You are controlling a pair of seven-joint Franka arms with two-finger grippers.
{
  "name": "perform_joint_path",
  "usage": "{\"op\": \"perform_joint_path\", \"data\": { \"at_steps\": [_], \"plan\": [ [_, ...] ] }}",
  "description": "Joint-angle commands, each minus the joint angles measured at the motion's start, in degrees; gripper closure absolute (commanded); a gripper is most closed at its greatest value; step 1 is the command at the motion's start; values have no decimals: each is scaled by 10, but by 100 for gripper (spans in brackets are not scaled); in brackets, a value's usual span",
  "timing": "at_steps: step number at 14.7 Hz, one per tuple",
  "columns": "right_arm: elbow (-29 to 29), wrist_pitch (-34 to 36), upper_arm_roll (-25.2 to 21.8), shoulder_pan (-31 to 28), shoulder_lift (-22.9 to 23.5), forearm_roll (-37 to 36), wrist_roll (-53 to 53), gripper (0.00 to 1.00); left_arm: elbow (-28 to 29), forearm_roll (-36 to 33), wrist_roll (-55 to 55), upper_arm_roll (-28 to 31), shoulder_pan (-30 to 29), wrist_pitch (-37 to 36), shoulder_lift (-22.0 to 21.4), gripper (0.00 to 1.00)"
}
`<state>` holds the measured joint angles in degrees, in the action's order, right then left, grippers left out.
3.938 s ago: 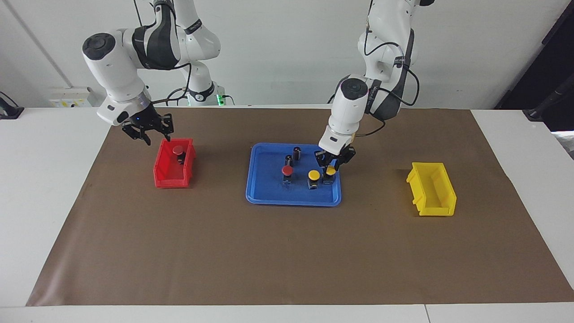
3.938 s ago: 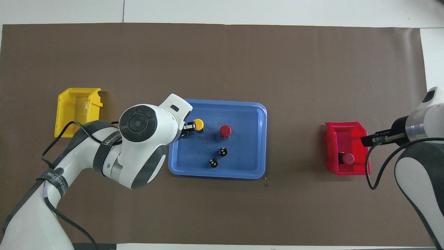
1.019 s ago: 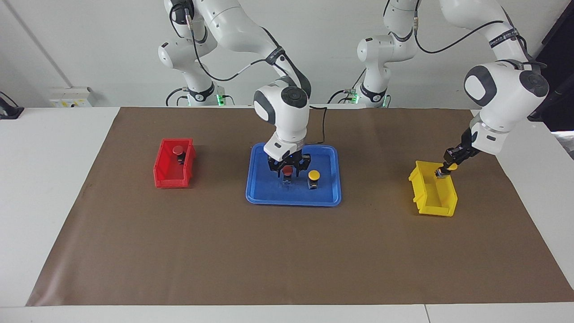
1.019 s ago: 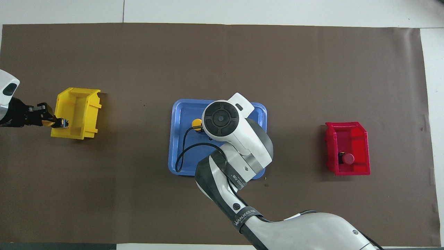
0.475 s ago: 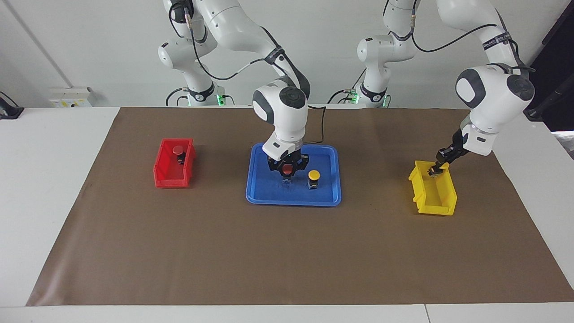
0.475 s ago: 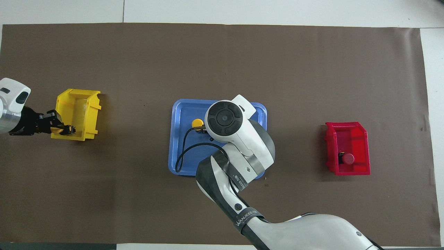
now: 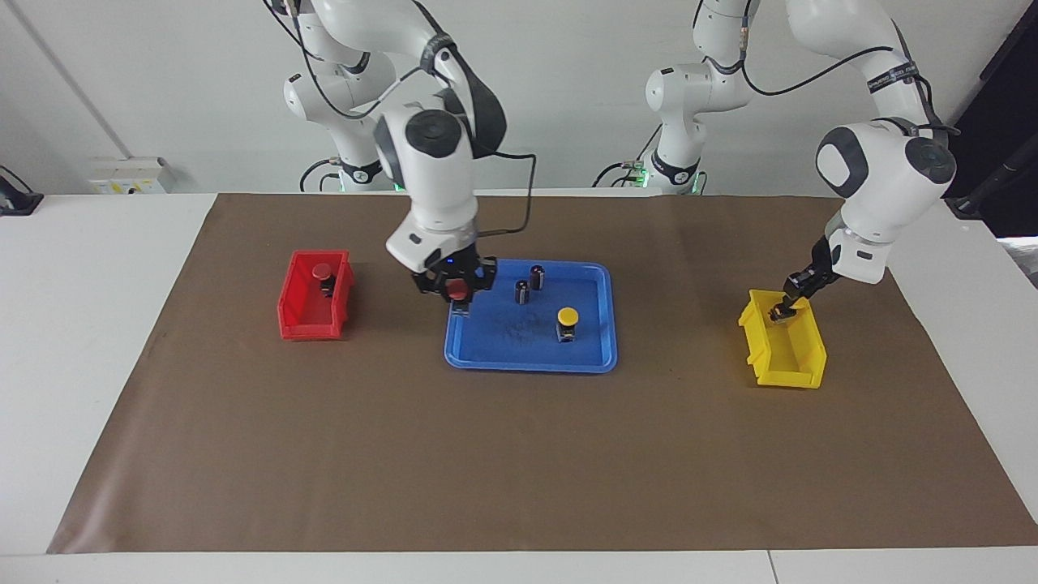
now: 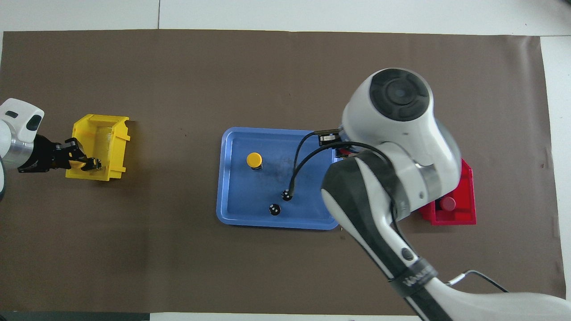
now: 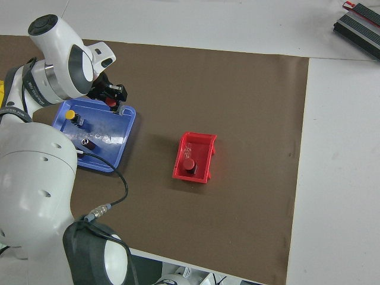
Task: Sort red and yellow buttons by color
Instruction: 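Carry the last red button to the red bin with the right gripper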
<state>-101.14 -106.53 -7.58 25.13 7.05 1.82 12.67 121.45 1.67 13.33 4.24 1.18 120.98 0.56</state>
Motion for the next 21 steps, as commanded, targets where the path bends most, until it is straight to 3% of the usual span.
{"op": "perform_joint_path", "data": {
  "at_steps": [1,4,8,21],
  "plan": [
    [-98,-1,7,-89,-80,5,-114,81,15,-10,20,2,15,27,-2,99],
    [-156,-22,8,-168,-105,5,-200,81,15,-10,12,2,14,26,-2,99],
    [-277,-147,7,-180,-144,5,-203,81,26,-10,6,3,8,29,-4,99],
    [-359,-264,7,-215,-129,0,-261,81,51,-10,-31,3,-6,58,-6,99]
  ]
}}
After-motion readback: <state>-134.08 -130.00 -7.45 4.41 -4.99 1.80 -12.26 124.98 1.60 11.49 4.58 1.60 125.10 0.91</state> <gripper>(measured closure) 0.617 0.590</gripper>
